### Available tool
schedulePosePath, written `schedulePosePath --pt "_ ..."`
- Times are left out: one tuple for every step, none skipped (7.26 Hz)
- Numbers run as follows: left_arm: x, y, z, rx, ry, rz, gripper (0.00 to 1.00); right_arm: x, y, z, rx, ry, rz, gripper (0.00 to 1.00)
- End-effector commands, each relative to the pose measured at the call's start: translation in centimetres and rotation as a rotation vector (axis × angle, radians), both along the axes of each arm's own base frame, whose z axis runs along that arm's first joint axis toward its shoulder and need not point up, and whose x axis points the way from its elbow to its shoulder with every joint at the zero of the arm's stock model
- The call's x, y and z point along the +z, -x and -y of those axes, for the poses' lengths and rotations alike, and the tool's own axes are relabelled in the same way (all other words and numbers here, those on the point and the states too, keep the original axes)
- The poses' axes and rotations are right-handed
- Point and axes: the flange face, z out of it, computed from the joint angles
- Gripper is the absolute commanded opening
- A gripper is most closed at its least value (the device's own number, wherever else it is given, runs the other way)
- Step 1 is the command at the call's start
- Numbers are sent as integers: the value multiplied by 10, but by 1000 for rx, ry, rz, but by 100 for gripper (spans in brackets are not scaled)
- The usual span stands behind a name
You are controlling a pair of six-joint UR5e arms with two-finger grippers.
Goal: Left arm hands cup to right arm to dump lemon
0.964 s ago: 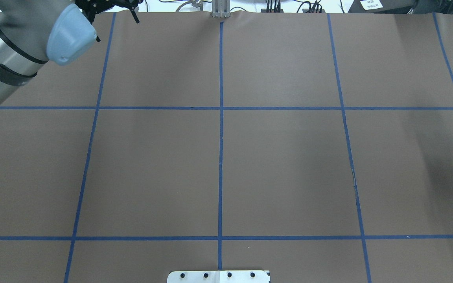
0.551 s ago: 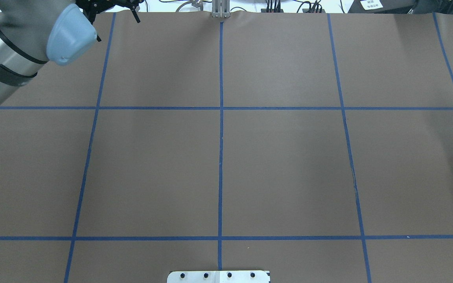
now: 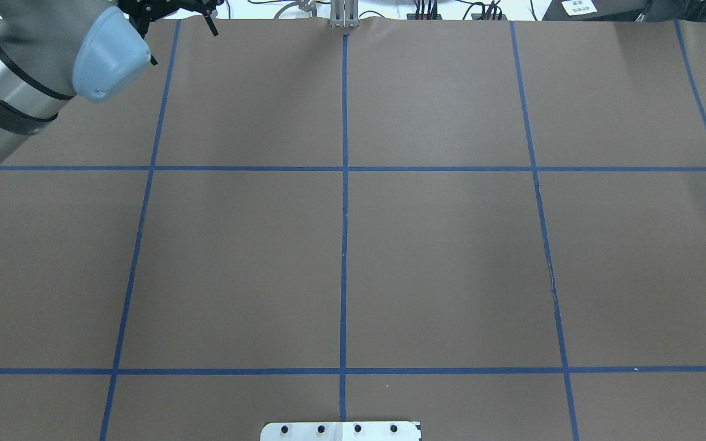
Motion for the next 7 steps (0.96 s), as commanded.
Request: schedulePosePath --pt "-6 1 -1 -1 -7 -4 100 16 -8 9 40 57 214 0" --pt "-8 0 -2 1 -10 -6 100 38 -22 -9 53 64 336 0" --pt "-6 0 0 -2 -8 -3 100 43 -25 -11 58 58 439 0" --pt "-7 1 -1 -3 -11 -4 100 38 -26 -7 75 66 512 0" --pt "-10 2 -2 -3 -12 -6 100 37 -25 -3 86 74 553 0" --pt "-12 1 -3 -5 -13 -8 100 34 -28 5 114 81 630 0" --pt "-13 2 -3 -8 -12 -8 100 32 -30 9 106 101 696 0"
